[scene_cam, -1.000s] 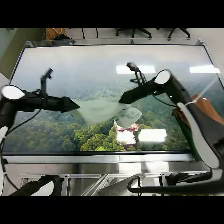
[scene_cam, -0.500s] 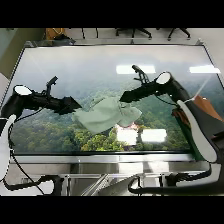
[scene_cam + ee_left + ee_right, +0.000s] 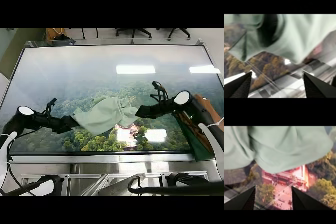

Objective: Fold the shirts.

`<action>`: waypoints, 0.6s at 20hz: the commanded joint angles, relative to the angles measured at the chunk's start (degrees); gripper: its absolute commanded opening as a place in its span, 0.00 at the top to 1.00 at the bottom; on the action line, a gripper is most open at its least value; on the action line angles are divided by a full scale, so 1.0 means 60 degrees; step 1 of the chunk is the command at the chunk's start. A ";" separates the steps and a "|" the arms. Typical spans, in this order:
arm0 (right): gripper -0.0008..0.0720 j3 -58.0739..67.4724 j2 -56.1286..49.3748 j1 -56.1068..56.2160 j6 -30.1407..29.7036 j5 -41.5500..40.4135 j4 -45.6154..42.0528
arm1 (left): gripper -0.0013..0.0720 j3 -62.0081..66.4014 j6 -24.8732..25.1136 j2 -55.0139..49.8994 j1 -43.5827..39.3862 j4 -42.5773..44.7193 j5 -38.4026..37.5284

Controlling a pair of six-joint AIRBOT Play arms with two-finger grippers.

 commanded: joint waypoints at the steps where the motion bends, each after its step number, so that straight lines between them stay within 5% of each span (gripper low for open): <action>1: 0.30 -0.1239 -0.0022 -0.0022 0.0131 -0.1249 0.0364 | 0.04 -0.1067 0.0018 0.0102 0.0007 0.0164 0.1949; 5: 0.30 -0.1235 -0.0918 -0.0011 -0.0612 -0.1708 0.1297 | 0.04 -0.0794 0.0018 0.0058 -0.0033 -0.0098 0.3042; 10: 0.30 -0.1235 -0.2157 0.0412 -0.2058 -0.2193 0.3231 | 0.04 -0.0459 0.0011 -0.0790 -0.0823 -0.0113 0.2860; 12: 0.41 -0.1235 -0.2364 0.0583 -0.2510 -0.2255 0.3821 | 0.12 -0.0459 0.0011 -0.1071 -0.1188 -0.0113 0.2714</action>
